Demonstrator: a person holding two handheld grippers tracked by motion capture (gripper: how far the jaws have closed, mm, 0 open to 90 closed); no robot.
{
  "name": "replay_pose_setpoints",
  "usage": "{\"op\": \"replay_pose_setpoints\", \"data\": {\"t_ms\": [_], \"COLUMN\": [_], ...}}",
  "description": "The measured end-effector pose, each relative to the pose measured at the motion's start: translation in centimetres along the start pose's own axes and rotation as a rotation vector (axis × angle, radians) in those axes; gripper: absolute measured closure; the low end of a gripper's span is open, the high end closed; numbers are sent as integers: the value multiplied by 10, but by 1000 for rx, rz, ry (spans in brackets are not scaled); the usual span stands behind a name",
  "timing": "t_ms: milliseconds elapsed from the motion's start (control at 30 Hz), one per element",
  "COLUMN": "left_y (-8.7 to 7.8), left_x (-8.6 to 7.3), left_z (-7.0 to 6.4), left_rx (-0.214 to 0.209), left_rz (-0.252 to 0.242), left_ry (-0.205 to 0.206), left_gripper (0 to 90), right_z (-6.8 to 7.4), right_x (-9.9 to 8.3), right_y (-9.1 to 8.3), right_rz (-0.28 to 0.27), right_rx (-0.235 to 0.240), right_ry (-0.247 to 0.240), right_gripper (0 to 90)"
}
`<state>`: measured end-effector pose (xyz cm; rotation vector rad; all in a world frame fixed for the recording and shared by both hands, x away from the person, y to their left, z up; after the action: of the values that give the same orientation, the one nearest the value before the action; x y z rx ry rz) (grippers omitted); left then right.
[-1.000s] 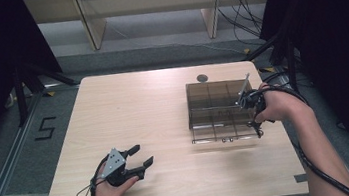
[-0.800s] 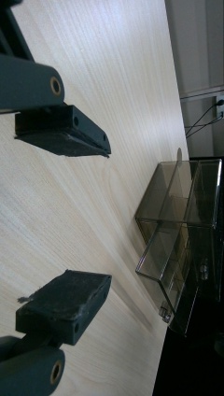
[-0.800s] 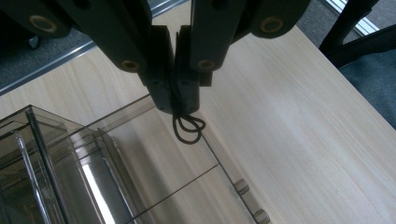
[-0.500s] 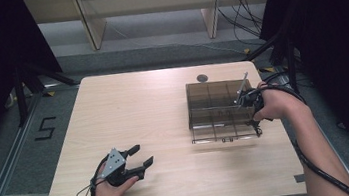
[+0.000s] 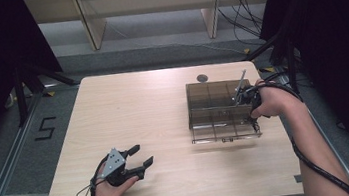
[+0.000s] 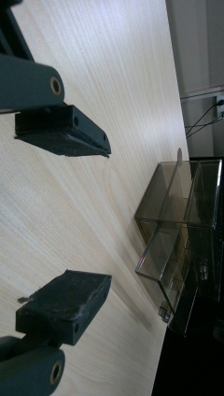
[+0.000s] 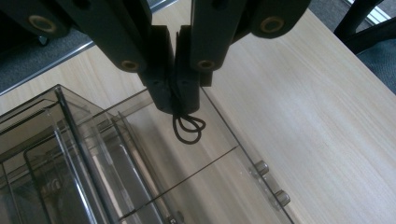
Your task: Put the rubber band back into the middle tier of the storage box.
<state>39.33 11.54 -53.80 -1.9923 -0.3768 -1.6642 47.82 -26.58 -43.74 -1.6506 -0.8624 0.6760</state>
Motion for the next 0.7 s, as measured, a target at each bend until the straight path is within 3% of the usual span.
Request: {"op": "replay_pose_setpoints", "data": {"t_ms": [67, 100, 167, 333, 433, 700], "left_y": [0, 0, 0, 0, 0, 0], "left_x": [0, 0, 0, 0, 0, 0], "left_z": [0, 0, 0, 0, 0, 0], "left_rx": [1, 0, 0, 0, 0, 0], "left_rz": [1, 0, 1, -1, 1, 1], "left_ry": [0, 0, 0, -1, -1, -2], "left_gripper": [312, 313, 313, 312, 313, 312], "right_z": [1, -2, -1, -4, -3, -8], "right_x": [1, 2, 2, 4, 3, 4], "right_y": [-1, 0, -1, 3, 4, 10], "right_rz": [6, -10, 5, -15, -2, -15], "right_rx": [-3, 3, 1, -1, 8, 2], "right_ry": [25, -8, 20, 1, 36, 6], "right_gripper": [880, 879, 879, 879, 879, 878]}}
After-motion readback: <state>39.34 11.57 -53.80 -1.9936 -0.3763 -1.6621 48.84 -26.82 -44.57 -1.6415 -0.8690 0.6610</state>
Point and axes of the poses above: each handheld gripper's, and its own axes: y roughly forward along the jaws, x roughly out of its top, z roughly to its left, the point moved 7 cm from there along y, roughly forward along the jaws, and after that the axes turned 10 degrees about -x, right-handed, at the moved point
